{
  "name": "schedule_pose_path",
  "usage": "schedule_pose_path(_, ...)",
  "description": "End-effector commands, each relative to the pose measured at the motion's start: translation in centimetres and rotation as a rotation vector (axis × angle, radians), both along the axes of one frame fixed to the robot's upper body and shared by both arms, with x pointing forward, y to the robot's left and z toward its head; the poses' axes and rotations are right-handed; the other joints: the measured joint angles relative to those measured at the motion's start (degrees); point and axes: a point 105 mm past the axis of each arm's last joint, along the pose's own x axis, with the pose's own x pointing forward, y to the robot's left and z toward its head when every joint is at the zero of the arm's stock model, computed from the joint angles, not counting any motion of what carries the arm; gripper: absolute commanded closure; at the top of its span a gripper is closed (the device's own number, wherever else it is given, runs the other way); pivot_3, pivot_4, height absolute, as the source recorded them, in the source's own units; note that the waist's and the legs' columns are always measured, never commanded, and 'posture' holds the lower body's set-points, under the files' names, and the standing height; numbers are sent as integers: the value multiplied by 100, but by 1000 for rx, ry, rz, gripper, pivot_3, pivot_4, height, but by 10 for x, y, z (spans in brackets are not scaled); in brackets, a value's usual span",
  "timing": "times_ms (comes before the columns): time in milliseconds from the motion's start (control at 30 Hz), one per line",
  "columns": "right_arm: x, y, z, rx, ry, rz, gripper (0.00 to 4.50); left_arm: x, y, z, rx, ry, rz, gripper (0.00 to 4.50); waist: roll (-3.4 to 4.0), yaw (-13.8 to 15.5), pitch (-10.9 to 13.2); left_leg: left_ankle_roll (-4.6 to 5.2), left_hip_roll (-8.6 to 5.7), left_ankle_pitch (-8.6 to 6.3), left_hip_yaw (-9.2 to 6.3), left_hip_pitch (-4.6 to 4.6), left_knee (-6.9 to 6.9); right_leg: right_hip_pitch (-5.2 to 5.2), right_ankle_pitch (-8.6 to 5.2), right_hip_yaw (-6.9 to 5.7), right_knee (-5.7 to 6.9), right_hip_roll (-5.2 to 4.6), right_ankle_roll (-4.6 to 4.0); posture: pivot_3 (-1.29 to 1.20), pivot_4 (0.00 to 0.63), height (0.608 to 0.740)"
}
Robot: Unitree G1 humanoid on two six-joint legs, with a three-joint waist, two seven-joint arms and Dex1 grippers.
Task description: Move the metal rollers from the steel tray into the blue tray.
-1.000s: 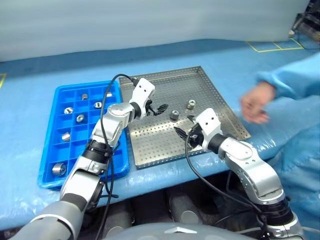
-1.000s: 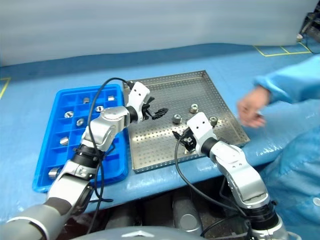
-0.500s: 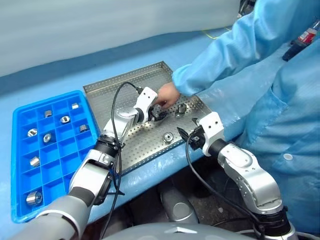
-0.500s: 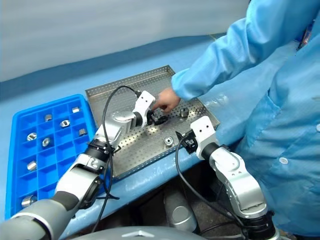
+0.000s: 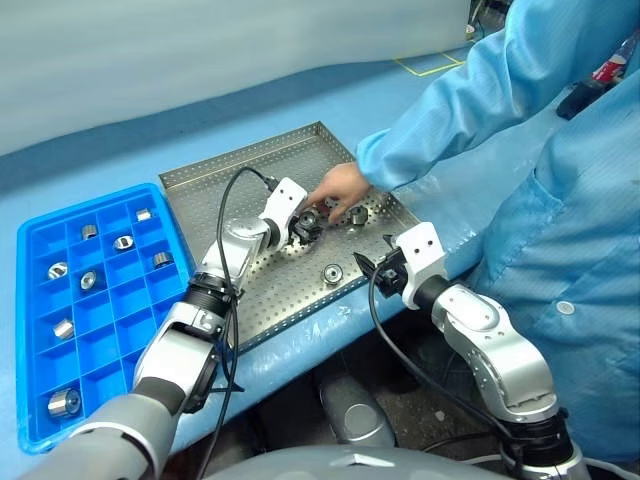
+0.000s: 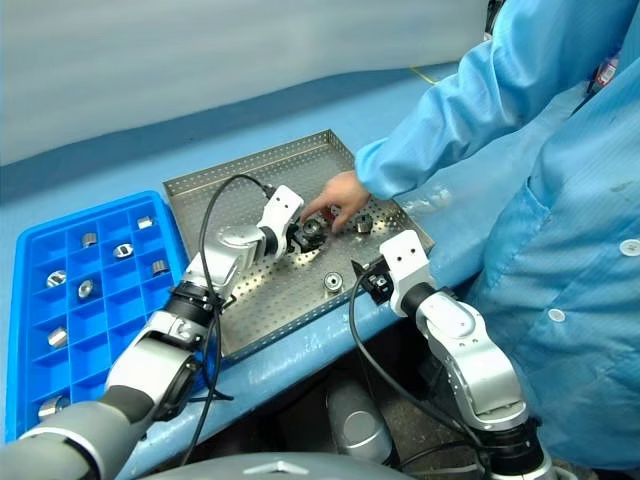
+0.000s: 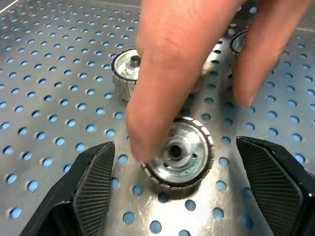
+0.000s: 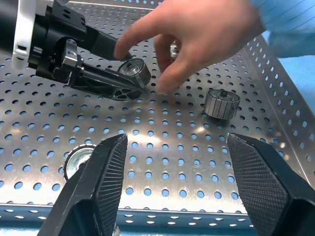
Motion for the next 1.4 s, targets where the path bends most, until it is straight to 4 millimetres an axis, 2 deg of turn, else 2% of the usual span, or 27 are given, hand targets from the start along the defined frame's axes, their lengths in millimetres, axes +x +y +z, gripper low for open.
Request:
schedule_pose_path(33, 1, 5, 11, 8, -49, 19, 1092, -2, -2, 22, -62, -52, -29, 214, 0, 11, 0, 0, 0, 0, 0, 0, 0, 0, 0, 0, 0, 0, 0, -438, 150, 740)
schedule_pose_path(133, 1, 4, 10, 5, -45, 21, 1092, -6, 3, 24, -74, -64, -21, 214, 1, 19, 0, 0, 1, 0, 1, 1, -1, -1, 0, 1, 0, 0, 0, -433, 150, 740)
schedule_pose_path(300, 1, 5, 11, -3, -44, 36, 1092, -27, 10, 32, -110, -76, -67, 214, 2, 24, 1, 0, 5, 0, 3, 2, -1, -2, 0, 3, 1, 0, 0, -425, 150, 740)
schedule_pose_path(667, 8, 10, 12, -11, -61, 48, 1092, -52, 48, 46, 5, -122, -85, 214, 4, 83, 1, 0, 6, 0, 4, 6, -3, -1, -1, 3, 5, -1, -4, -389, 150, 740)
schedule_pose_path(833, 8, 11, 12, -9, -62, 51, 1092, -60, 51, 50, -85, -87, -57, 214, 4, 213, 1, 0, 6, 0, 4, 4, -3, -3, -1, 3, 4, -2, -5, -380, 150, 740)
schedule_pose_path(1033, 9, 12, 12, -15, -67, 53, 1092, -56, 52, 60, -168, -62, 12, 214, 4, 336, 1, 0, 5, 0, 4, 5, -1, -3, -2, 1, 4, -2, -6, -386, 150, 740)
schedule_pose_path(1133, 10, 12, 13, -13, -73, 51, 1092, -53, 50, 69, -137, -90, 1, 214, 4, 352, 1, 0, 3, 0, 4, 3, -1, -3, -2, 1, 4, -2, -6, -379, 150, 740)
schedule_pose_path(1300, 11, 13, 13, 5, -83, 36, 1092, -45, 56, 64, 96, -58, -58, 214, 5, 337, 1, 0, 0, 0, 4, 6, -1, -2, -2, 2, 6, 0, -6, -389, 150, 740)
schedule_pose_path(1400, 10, 15, 11, 19, -82, 28, 1092, -42, 61, 62, 152, -46, -71, 214, 7, 321, 0, 0, 2, 0, 4, 9, -6, -2, -6, 3, 5, 1, -11, -408, 150, 740)
